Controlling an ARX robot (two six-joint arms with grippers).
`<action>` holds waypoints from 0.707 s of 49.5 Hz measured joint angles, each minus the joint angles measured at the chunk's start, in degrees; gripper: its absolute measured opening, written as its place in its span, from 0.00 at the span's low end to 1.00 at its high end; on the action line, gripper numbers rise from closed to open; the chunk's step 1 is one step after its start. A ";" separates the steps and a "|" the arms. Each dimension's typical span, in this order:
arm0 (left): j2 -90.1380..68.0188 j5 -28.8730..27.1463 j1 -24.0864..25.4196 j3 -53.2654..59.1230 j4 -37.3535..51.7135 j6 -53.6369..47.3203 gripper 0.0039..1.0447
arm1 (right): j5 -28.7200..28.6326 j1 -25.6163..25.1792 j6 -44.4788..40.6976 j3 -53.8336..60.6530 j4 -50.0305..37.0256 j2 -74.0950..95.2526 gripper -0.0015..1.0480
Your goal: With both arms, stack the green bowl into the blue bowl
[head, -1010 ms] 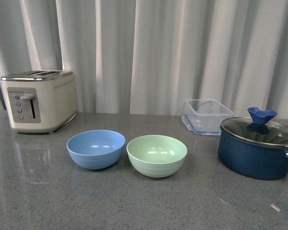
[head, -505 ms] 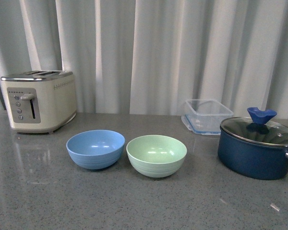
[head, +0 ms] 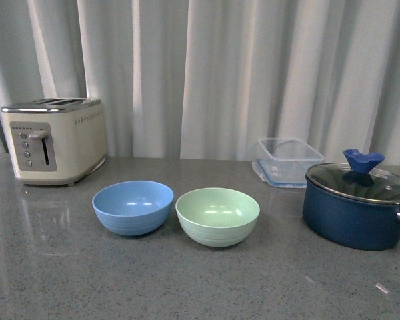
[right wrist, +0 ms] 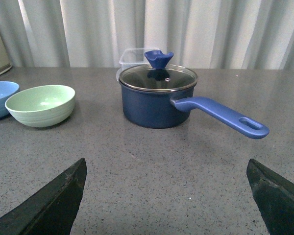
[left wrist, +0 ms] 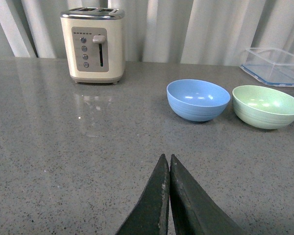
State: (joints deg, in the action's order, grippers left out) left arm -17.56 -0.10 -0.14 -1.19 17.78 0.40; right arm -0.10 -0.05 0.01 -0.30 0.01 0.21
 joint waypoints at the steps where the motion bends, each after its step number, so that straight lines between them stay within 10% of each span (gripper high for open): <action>1: 0.20 0.00 0.00 0.00 -0.22 0.00 0.03 | 0.02 0.00 0.00 0.00 0.00 0.00 0.90; 35: 17.29 -0.02 0.00 -0.02 -17.64 -0.04 0.03 | 0.00 0.00 0.00 0.00 0.00 0.00 0.90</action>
State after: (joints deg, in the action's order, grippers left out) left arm -0.27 -0.12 -0.14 -1.21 0.14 0.36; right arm -0.10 -0.05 0.01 -0.30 0.01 0.21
